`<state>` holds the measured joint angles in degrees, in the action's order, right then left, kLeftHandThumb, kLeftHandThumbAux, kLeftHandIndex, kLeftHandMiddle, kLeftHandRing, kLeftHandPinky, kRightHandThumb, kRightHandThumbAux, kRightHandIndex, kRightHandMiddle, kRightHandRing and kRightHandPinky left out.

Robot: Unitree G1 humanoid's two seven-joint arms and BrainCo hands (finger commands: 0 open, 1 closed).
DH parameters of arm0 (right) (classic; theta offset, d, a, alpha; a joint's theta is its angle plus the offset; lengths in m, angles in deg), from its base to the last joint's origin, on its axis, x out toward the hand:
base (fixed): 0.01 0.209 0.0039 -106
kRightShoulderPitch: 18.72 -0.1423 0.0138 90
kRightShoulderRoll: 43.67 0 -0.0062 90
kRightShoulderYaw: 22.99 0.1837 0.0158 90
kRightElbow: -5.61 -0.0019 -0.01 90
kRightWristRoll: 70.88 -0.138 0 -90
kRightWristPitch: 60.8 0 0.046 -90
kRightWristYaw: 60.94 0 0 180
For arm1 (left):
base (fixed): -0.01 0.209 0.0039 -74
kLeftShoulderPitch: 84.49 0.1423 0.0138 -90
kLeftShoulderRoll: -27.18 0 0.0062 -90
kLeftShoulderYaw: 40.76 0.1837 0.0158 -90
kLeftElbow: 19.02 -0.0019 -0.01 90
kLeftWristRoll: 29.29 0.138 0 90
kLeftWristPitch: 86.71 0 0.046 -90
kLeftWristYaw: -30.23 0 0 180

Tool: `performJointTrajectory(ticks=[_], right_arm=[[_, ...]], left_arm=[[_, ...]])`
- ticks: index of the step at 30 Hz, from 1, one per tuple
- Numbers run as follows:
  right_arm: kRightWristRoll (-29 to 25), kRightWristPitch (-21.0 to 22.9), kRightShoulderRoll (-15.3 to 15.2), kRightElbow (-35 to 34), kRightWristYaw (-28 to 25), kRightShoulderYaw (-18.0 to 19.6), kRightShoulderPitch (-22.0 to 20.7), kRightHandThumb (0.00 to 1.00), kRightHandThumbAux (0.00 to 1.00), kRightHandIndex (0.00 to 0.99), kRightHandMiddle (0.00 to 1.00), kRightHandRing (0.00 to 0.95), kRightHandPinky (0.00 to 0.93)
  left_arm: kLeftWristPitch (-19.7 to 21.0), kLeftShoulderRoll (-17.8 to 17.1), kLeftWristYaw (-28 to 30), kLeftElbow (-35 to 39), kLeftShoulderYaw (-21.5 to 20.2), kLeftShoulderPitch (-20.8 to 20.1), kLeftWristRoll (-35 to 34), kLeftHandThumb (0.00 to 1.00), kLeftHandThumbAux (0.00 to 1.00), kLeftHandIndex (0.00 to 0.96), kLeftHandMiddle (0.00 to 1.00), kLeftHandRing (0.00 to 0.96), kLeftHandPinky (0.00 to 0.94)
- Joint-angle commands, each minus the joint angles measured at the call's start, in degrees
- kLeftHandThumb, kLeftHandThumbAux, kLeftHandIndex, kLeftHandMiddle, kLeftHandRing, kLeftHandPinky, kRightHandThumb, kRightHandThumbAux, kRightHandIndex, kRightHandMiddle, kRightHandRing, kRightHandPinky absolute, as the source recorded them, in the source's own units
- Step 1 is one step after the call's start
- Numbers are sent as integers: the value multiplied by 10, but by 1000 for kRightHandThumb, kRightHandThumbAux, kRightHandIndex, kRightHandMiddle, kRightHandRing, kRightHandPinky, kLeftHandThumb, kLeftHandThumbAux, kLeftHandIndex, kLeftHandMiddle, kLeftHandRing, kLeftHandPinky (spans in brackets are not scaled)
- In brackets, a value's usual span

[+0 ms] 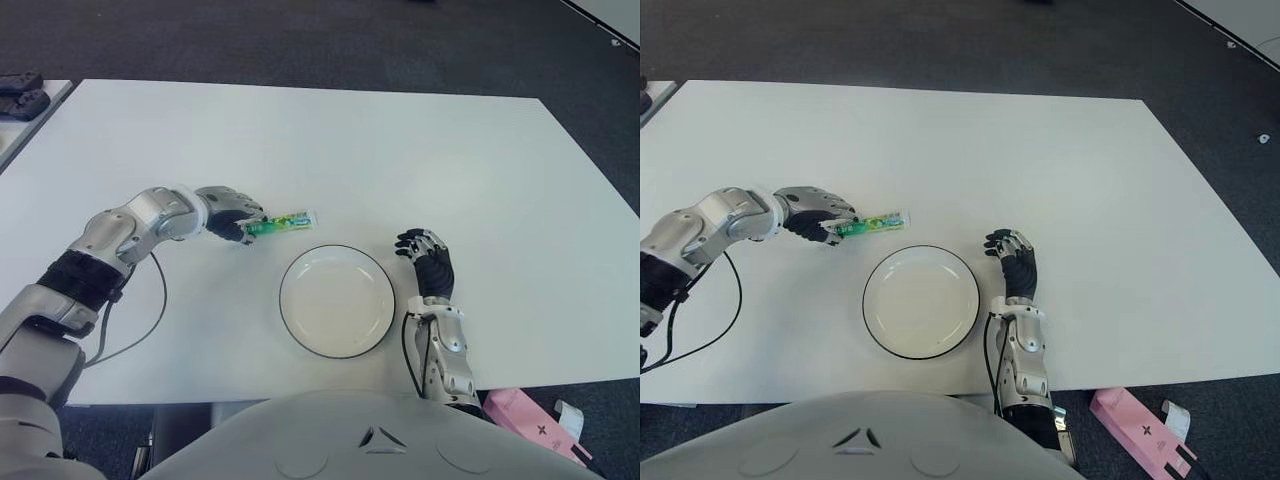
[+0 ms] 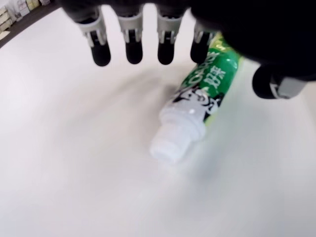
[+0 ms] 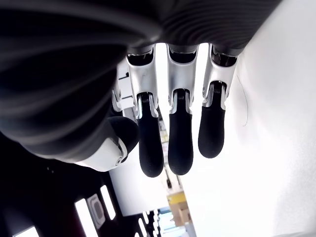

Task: Put the toothpaste on the table into the plate.

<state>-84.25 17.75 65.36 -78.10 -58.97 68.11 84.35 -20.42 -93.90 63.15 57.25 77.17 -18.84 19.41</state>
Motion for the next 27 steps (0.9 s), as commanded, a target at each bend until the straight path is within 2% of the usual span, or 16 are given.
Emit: performJointTrajectory(ticks=[1, 6, 11, 14, 19, 27], right_arm=[[3, 19, 23, 13, 9, 3, 9, 704, 728, 429, 503, 495, 492], [6, 22, 24, 5, 15, 1, 16, 703, 727, 429, 506, 496, 491], [9, 26, 23, -3, 17, -1, 23, 703, 727, 429, 509, 497, 492], [8, 27, 23, -7, 16, -1, 28, 704, 727, 429, 510, 499, 495], [5, 22, 23, -10, 11, -1, 35, 705, 727, 429, 508, 500, 493], [8, 18, 20, -11, 6, 0, 43, 705, 727, 429, 504, 497, 489]], left_arm=[[4, -10, 20, 15, 2, 15, 6, 501, 180, 0, 0, 0, 15], [13, -27, 25, 47, -7, 38, 6, 493, 183, 0, 0, 0, 17], [21, -29, 11, 44, -4, 50, 23, 488, 184, 0, 0, 0, 7], [32, -19, -8, 27, 5, 50, 46, 483, 180, 0, 0, 0, 2], [60, 8, -71, -22, 24, 52, 95, 468, 168, 0, 0, 0, 0], [100, 24, -118, -27, 23, 79, 111, 455, 163, 0, 0, 0, 0]])
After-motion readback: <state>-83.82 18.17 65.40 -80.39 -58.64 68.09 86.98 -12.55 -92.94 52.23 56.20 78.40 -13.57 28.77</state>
